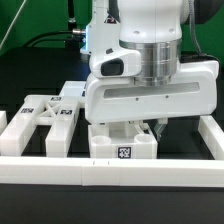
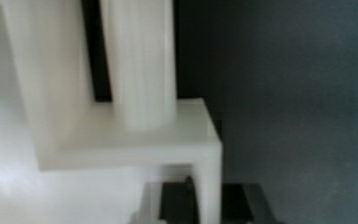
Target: Assemble chair
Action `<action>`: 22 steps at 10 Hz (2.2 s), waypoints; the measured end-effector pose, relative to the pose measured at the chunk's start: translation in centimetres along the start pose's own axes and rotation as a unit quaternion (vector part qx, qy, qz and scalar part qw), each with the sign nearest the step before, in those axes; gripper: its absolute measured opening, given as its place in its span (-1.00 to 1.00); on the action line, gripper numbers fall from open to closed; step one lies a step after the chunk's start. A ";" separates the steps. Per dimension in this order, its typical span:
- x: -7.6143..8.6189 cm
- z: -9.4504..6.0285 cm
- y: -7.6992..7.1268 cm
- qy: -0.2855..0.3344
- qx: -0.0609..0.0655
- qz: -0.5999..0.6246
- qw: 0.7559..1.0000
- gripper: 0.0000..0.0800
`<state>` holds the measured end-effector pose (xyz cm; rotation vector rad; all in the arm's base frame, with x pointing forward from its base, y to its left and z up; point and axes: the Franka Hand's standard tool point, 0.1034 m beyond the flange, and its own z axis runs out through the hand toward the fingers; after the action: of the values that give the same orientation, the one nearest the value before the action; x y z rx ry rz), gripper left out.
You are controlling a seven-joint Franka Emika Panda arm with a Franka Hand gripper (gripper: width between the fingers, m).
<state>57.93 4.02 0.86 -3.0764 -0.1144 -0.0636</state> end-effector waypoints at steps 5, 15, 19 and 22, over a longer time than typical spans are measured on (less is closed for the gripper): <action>2.0 0.3 -6.6 0.007 0.009 0.059 0.998 -0.92; 3.8 -0.5 -6.4 0.019 0.003 0.044 0.999 -0.31; 3.6 -4.6 -5.3 0.036 0.000 0.002 0.999 0.51; 0.0 -7.4 -2.8 0.033 -0.005 -0.021 0.999 0.62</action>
Offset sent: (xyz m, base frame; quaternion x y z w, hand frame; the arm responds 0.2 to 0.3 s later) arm 0.0184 0.0500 -0.0036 -0.0126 0.0085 0.0869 0.9961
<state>57.43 6.38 8.45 -3.0778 -0.1761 -0.1689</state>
